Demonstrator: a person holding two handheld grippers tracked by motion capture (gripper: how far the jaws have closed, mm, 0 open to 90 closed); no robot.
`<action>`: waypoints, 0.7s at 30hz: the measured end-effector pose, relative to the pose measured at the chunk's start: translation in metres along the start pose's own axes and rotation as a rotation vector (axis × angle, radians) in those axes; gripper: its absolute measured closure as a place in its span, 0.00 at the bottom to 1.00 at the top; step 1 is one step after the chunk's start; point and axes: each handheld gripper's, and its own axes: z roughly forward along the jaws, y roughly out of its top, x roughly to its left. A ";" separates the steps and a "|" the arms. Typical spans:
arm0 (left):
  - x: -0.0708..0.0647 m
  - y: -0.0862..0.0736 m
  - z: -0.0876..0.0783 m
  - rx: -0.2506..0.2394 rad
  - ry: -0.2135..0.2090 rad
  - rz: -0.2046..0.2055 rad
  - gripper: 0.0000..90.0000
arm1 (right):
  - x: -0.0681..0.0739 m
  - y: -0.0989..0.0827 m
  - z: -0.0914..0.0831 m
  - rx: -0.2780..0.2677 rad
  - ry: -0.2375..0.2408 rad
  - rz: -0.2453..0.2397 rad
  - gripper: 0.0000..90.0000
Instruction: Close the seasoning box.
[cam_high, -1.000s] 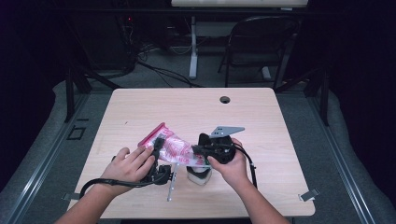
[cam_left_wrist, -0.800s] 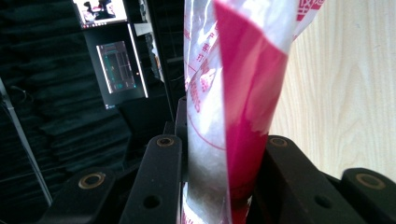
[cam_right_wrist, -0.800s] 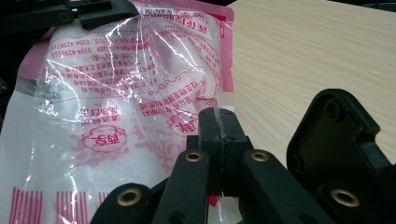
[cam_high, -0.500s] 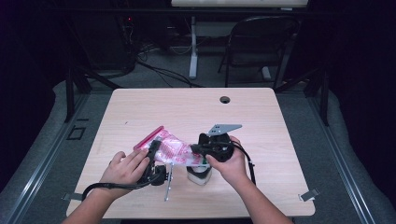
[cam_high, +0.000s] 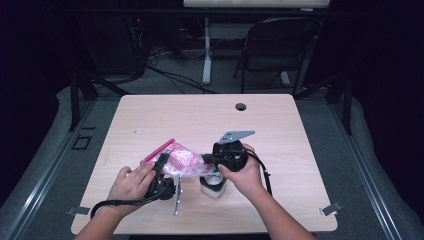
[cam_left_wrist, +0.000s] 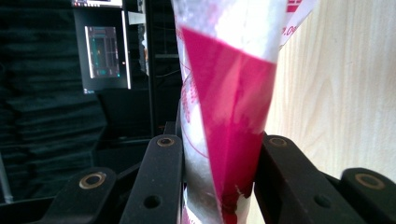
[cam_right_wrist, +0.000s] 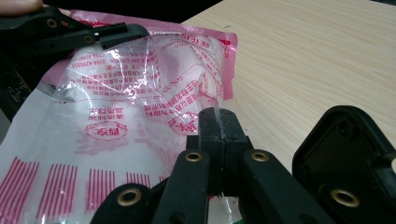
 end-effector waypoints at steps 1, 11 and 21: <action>-0.001 -0.001 0.000 -0.001 -0.007 -0.018 0.86 | 0.000 0.000 0.000 -0.003 0.002 0.005 1.00; -0.015 -0.004 0.005 -0.014 -0.027 -0.113 0.85 | 0.003 0.005 0.001 0.023 -0.017 -0.011 1.00; -0.023 -0.007 0.005 -0.009 -0.048 -0.174 0.85 | 0.009 0.008 0.003 0.034 -0.010 -0.026 1.00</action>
